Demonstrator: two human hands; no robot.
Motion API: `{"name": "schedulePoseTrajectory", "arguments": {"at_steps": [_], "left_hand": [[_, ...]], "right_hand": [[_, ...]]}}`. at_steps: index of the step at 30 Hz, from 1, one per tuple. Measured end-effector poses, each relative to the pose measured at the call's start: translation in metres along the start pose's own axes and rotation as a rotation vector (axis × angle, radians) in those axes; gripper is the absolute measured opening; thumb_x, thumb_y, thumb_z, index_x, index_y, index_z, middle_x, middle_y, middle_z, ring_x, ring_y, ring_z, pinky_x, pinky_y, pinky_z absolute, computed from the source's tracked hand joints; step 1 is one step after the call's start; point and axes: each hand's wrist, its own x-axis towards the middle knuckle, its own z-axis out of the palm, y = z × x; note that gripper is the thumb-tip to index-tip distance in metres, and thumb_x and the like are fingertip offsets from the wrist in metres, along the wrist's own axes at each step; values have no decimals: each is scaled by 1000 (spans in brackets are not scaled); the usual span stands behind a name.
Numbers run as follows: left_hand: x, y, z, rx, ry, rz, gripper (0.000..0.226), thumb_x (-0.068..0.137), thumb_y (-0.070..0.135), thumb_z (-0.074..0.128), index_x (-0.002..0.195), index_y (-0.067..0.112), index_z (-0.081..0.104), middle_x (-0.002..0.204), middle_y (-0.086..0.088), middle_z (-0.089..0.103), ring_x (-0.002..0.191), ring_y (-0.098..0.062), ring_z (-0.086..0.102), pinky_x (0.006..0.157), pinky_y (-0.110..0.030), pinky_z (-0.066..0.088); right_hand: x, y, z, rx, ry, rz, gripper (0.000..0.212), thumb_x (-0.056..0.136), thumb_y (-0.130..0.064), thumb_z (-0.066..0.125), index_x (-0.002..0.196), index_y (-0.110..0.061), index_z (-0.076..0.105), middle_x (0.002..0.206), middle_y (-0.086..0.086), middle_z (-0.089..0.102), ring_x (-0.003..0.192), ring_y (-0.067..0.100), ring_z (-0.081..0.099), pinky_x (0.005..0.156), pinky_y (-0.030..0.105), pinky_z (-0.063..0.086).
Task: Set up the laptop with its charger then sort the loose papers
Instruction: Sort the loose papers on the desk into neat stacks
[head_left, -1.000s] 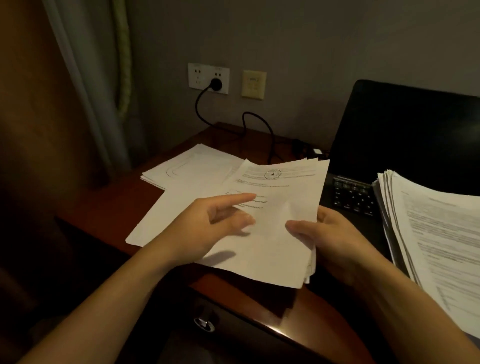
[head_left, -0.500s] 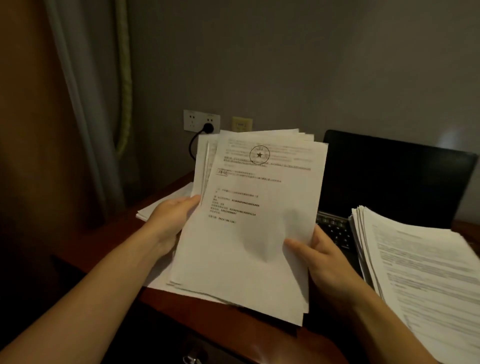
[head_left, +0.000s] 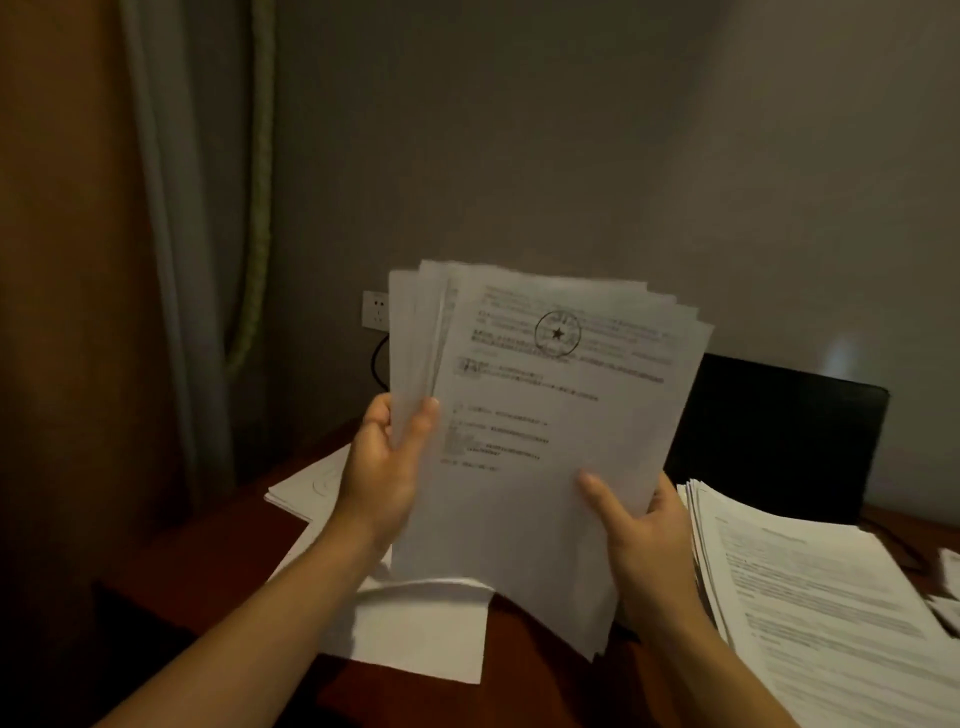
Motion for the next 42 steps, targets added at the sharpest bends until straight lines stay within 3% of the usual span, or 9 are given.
{"name": "schedulePoseTrajectory", "arguments": {"at_steps": [8, 14, 18, 23, 29, 32, 36, 39, 42], "left_hand": [[-23, -29, 7, 219, -28, 105, 35, 92, 45, 58, 125, 36, 52, 109, 16, 68, 98, 0, 68, 64, -17, 57], [-30, -35, 13, 221, -57, -26, 15, 99, 39, 53, 113, 39, 57, 103, 12, 71, 94, -12, 71, 67, -26, 60], [-32, -33, 23, 242, -72, -39, 13, 100, 36, 53, 109, 32, 61, 97, 6, 74, 85, -10, 73, 61, -24, 59], [-32, -37, 53, 212, -201, -56, 16, 100, 27, 58, 115, 30, 62, 104, 12, 75, 95, -8, 72, 71, -26, 61], [-42, -52, 128, 176, -291, -122, 55, 97, 23, 64, 140, 43, 36, 118, 9, 71, 105, -13, 71, 91, -42, 59], [-49, -61, 166, 167, -368, -154, 52, 99, 22, 61, 141, 44, 38, 125, 13, 66, 116, -14, 64, 98, -41, 55], [-58, -69, 203, 190, -468, -174, 45, 99, 15, 61, 135, 37, 49, 116, 18, 66, 116, -11, 62, 95, -33, 52], [-64, -73, 218, 237, -504, -178, 65, 97, 16, 65, 151, 34, 35, 116, 9, 71, 108, -13, 68, 97, -41, 55], [-69, -76, 226, 346, -532, -121, 76, 95, 16, 67, 157, 30, 25, 119, 8, 71, 109, -12, 67, 97, -38, 54]], "right_hand": [[-15, 10, -8, 16, -26, 5, 43, 78, -23, 79, 117, -19, 62, 104, -2, 72, 87, 10, 73, 62, 24, 60], [-15, 5, -20, -168, -133, -24, 34, 87, -20, 74, 106, -39, 53, 106, -13, 65, 87, 1, 68, 60, 14, 54], [-13, -5, -44, -261, -186, -42, 29, 89, -22, 72, 106, -37, 55, 105, -16, 66, 88, -4, 68, 62, 13, 55], [-9, -23, -86, -320, -122, -40, 36, 83, -27, 78, 110, -37, 55, 105, -16, 66, 92, 10, 67, 60, 15, 55], [-12, -37, -159, -334, 5, 28, 32, 86, -20, 75, 107, -35, 58, 103, -12, 70, 87, 14, 71, 61, 20, 57], [-14, -37, -196, -360, 60, 69, 28, 88, -18, 73, 108, -32, 60, 102, -13, 70, 83, 8, 72, 57, 16, 55], [-15, -34, -240, -457, 117, 128, 23, 94, -17, 64, 113, -29, 59, 109, -9, 70, 90, 15, 71, 66, 23, 59], [-12, -29, -267, -531, 182, 179, 21, 98, -16, 58, 117, -22, 61, 116, -2, 69, 99, 21, 68, 83, 36, 59], [-8, -24, -285, -581, 217, 200, 25, 97, -16, 62, 121, -22, 60, 118, 0, 69, 101, 22, 67, 81, 33, 58]]}}
